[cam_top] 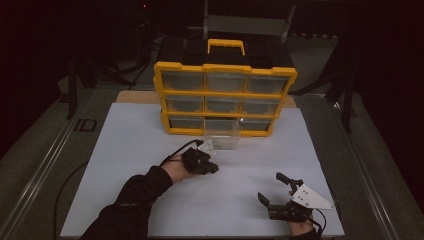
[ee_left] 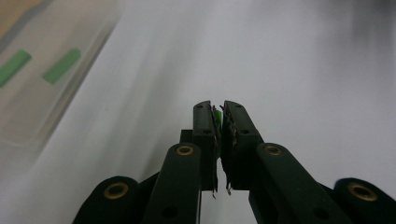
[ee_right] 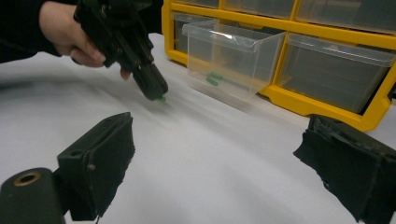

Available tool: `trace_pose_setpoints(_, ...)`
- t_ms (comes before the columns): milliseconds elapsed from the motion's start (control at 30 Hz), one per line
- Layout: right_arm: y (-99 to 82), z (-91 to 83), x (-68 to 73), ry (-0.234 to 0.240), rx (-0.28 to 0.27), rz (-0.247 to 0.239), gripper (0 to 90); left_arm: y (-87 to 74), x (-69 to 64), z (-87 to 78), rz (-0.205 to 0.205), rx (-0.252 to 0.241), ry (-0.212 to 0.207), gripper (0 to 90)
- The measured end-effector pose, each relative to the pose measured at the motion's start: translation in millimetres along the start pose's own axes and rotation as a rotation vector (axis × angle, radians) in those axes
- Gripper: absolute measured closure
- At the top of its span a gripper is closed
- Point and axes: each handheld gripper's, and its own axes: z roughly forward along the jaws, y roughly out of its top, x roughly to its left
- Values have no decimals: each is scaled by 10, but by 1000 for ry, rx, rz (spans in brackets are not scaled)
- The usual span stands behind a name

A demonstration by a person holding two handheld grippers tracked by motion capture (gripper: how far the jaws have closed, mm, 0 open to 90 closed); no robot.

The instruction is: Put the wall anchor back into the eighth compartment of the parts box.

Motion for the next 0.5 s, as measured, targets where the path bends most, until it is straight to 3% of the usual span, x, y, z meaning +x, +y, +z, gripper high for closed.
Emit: trace_pose_setpoints(500, -3, 0, -9, 6, -4, 5, 88, 283, 44, -406, 37, -56, -25, 847)
